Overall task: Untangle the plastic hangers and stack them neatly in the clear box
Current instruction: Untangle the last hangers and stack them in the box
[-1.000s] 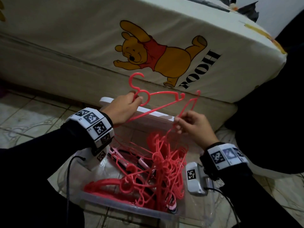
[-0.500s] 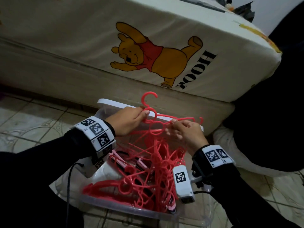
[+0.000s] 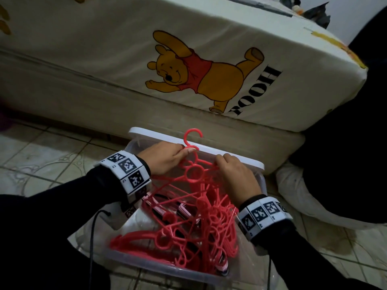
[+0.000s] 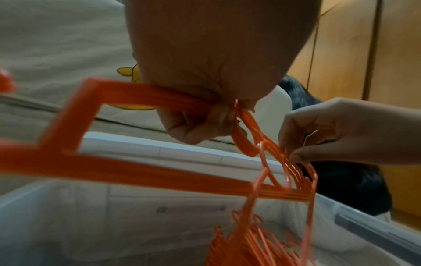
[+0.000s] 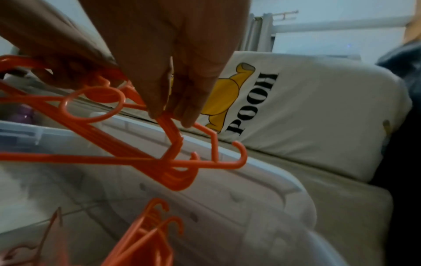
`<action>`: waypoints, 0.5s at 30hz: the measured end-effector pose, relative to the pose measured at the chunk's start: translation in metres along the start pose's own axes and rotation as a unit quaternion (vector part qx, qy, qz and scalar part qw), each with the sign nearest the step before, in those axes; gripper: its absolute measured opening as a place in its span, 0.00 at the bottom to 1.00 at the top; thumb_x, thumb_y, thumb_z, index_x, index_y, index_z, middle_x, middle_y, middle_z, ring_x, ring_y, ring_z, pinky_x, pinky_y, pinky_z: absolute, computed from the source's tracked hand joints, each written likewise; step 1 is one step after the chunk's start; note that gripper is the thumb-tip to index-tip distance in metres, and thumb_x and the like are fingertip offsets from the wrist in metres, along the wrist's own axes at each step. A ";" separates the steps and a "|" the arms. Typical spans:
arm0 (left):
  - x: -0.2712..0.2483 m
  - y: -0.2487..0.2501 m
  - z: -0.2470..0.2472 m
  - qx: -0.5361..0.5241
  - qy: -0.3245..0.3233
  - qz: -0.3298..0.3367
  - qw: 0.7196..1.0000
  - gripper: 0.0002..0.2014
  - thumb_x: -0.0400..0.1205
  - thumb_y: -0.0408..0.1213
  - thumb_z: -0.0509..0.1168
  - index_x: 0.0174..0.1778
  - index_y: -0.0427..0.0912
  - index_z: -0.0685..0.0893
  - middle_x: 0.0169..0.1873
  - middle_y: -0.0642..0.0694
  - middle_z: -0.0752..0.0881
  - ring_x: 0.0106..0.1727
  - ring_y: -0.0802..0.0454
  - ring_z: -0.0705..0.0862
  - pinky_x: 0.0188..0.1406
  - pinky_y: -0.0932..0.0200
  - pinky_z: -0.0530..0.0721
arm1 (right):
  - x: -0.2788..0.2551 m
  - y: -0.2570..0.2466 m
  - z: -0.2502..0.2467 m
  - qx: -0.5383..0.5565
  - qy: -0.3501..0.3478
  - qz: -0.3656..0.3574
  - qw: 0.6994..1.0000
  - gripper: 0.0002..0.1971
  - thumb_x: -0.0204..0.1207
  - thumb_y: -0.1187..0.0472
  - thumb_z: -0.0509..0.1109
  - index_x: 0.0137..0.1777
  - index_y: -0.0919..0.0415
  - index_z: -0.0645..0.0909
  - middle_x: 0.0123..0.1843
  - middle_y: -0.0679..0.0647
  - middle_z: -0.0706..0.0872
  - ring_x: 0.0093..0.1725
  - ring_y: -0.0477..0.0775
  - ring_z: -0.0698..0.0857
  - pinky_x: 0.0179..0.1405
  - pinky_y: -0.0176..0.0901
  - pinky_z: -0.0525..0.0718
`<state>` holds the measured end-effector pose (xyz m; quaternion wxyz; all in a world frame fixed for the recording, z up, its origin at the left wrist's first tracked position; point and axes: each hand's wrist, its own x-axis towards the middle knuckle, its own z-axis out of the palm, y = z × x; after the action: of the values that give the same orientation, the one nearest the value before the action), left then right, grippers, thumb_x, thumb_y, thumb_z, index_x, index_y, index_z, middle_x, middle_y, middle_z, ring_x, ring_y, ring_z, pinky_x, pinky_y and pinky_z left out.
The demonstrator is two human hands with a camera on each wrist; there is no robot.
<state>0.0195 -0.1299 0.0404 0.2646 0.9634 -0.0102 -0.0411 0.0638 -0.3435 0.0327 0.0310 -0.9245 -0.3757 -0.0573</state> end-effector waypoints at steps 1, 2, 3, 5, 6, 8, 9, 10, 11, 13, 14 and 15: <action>0.001 0.000 0.000 -0.014 0.000 -0.009 1.000 0.28 0.82 0.62 0.45 0.41 0.42 0.79 0.38 0.44 0.84 0.41 0.48 0.81 0.46 0.50 0.79 | 0.000 0.003 -0.001 -0.001 0.004 -0.005 1.000 0.09 0.75 0.68 0.65 0.54 0.60 0.74 0.51 0.57 0.78 0.53 0.60 0.79 0.38 0.48 0.72; 0.001 0.000 -0.001 -0.020 -0.001 -0.018 1.000 0.28 0.80 0.65 0.46 0.39 0.45 0.77 0.35 0.46 0.82 0.38 0.50 0.80 0.43 0.52 0.78 | 0.000 0.006 -0.002 0.005 0.009 -0.003 1.000 0.09 0.76 0.68 0.65 0.54 0.60 0.74 0.51 0.58 0.78 0.52 0.60 0.79 0.38 0.47 0.70; 0.002 0.000 -0.001 -0.022 -0.004 -0.023 1.000 0.27 0.77 0.69 0.46 0.38 0.48 0.75 0.34 0.48 0.81 0.37 0.53 0.79 0.41 0.53 0.77 | 0.000 0.009 -0.003 0.021 0.014 0.003 1.000 0.08 0.76 0.68 0.65 0.54 0.60 0.75 0.50 0.57 0.78 0.51 0.60 0.79 0.38 0.44 0.67; 0.001 0.001 -0.002 -0.041 -0.015 -0.017 0.999 0.28 0.71 0.73 0.46 0.40 0.51 0.73 0.35 0.51 0.80 0.38 0.56 0.79 0.41 0.54 0.77 | 0.001 0.014 -0.003 0.077 0.022 0.025 0.997 0.05 0.78 0.65 0.65 0.53 0.60 0.76 0.50 0.57 0.78 0.49 0.59 0.79 0.41 0.42 0.66; 0.001 0.002 -0.002 -0.054 -0.026 -0.007 0.998 0.28 0.70 0.73 0.47 0.43 0.51 0.74 0.37 0.51 0.81 0.39 0.56 0.80 0.42 0.54 0.78 | 0.001 0.014 -0.003 0.112 0.026 0.035 0.993 0.04 0.79 0.64 0.65 0.51 0.60 0.77 0.49 0.56 0.79 0.48 0.58 0.79 0.41 0.42 0.67; 0.000 0.003 0.001 -0.061 -0.047 0.016 0.997 0.24 0.76 0.68 0.53 0.50 0.51 0.77 0.40 0.53 0.82 0.42 0.56 0.81 0.42 0.58 0.78 | 0.002 0.012 -0.001 0.172 0.043 0.044 0.983 0.02 0.77 0.65 0.66 0.48 0.60 0.78 0.45 0.55 0.79 0.45 0.56 0.79 0.42 0.42 0.70; 0.000 0.004 0.003 -0.042 -0.046 0.028 0.998 0.17 0.80 0.62 0.55 0.48 0.54 0.77 0.38 0.55 0.81 0.42 0.55 0.80 0.38 0.61 0.75 | 0.002 0.010 -0.001 0.193 0.057 0.047 0.978 0.02 0.76 0.66 0.67 0.47 0.60 0.78 0.44 0.54 0.79 0.43 0.54 0.79 0.42 0.42 0.71; 0.000 0.004 0.003 -0.014 -0.039 0.037 0.998 0.12 0.83 0.57 0.56 0.44 0.54 0.76 0.37 0.55 0.81 0.41 0.53 0.80 0.35 0.62 0.72 | 0.003 0.011 -0.001 0.211 0.072 0.053 0.973 0.04 0.74 0.68 0.69 0.45 0.59 0.78 0.42 0.52 0.79 0.42 0.53 0.78 0.42 0.41 0.72; 0.001 0.002 0.002 0.020 -0.024 0.037 0.999 0.11 0.84 0.54 0.56 0.41 0.53 0.74 0.37 0.53 0.82 0.43 0.50 0.80 0.34 0.60 0.71 | 0.004 0.012 -0.001 0.224 0.085 0.060 0.969 0.06 0.73 0.69 0.69 0.44 0.58 0.78 0.42 0.50 0.79 0.41 0.51 0.78 0.42 0.41 0.74; 0.002 -0.001 -0.003 0.091 0.026 0.021 0.995 0.10 0.85 0.52 0.56 0.43 0.51 0.72 0.45 0.44 0.85 0.48 0.43 0.83 0.37 0.56 0.70 | 0.005 0.019 0.000 0.218 0.085 0.082 0.969 0.07 0.71 0.69 0.69 0.43 0.57 0.77 0.42 0.50 0.79 0.40 0.53 0.79 0.42 0.43 0.75; 0.003 -0.004 -0.006 0.109 0.059 0.014 0.992 0.09 0.85 0.52 0.56 0.44 0.52 0.72 0.47 0.42 0.86 0.50 0.41 0.83 0.38 0.55 0.69 | 0.005 0.024 0.001 0.191 0.061 0.091 0.976 0.04 0.71 0.66 0.69 0.43 0.57 0.78 0.42 0.51 0.80 0.41 0.55 0.81 0.41 0.44 0.76; 0.004 -0.006 -0.009 0.116 0.088 0.009 0.989 0.09 0.84 0.52 0.57 0.44 0.52 0.74 0.48 0.42 0.86 0.51 0.40 0.83 0.38 0.55 0.69 | 0.004 0.028 0.003 0.150 0.013 0.095 0.984 0.02 0.72 0.63 0.69 0.43 0.57 0.80 0.43 0.53 0.82 0.43 0.56 0.82 0.41 0.44 0.77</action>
<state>0.0240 -0.1199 0.0445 0.1511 0.9874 -0.0001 0.0476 0.0860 -0.3603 0.0294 0.1793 -0.9400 -0.2900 -0.0096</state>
